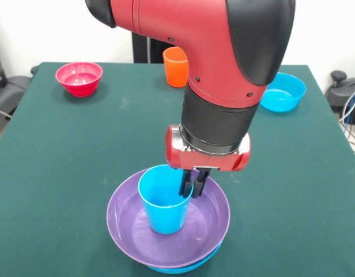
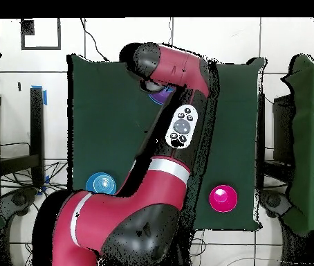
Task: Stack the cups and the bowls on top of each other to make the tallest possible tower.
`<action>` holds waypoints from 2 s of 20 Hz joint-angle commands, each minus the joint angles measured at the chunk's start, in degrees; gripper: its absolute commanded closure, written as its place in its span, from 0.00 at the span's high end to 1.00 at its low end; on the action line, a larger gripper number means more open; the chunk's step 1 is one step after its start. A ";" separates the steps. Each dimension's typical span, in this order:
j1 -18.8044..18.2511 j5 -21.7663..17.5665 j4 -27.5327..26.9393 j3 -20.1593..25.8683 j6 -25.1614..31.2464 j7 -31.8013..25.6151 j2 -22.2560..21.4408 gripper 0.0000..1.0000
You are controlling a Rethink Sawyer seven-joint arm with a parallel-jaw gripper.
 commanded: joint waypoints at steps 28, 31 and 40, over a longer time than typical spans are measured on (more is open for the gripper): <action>0.76 -5.03 2.13 6.15 1.66 -0.53 -1.45 1.00; 0.78 -5.04 1.41 5.77 2.98 -0.74 -1.93 1.00; 0.71 -4.98 -2.15 4.35 8.48 -0.98 -2.96 1.00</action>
